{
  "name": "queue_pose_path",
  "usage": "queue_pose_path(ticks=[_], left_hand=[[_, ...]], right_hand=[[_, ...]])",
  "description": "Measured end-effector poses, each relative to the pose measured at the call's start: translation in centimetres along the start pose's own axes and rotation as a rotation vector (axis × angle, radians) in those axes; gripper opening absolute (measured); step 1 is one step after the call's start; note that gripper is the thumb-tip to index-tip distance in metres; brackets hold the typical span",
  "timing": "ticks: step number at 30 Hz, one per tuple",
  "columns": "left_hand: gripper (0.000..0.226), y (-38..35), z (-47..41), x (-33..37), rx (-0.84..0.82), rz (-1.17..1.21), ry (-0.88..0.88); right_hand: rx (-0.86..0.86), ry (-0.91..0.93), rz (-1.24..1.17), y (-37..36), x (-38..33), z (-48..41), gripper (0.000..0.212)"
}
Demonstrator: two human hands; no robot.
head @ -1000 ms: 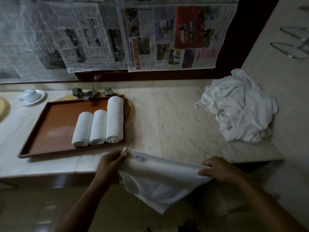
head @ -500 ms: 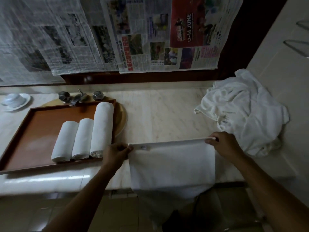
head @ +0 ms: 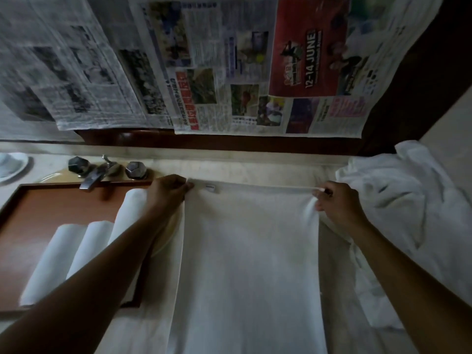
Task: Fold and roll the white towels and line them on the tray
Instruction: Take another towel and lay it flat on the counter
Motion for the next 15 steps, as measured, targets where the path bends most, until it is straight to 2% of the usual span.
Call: queue_pose_path(ticks=[6,13,15], left_hand=[[0.018,-1.9,-7.4,0.7,0.073,-0.022,-0.004],[0.012,-5.2,-14.8,-1.4,0.054,0.006,-0.006],[0.013,-6.5,-16.0,-2.8,0.046,-0.076,0.004]], right_hand=[[0.070,-0.038,-0.028,-0.8,-1.9,-7.0,0.011],[0.114,-0.135,-0.046,-3.5,-1.3,-14.6,0.013],[0.134,-0.169,-0.037,-4.8,-0.8,-15.8,0.011]])
Point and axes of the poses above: each hand's wrist, its own z-axis away from the middle knuckle, its own y-axis out of the back of the hand, x = y × z, the point moved 4 cm from there along -z, towards the middle knuckle, and after that the axes turned 6 degrees about -y, right-handed, at the moved point
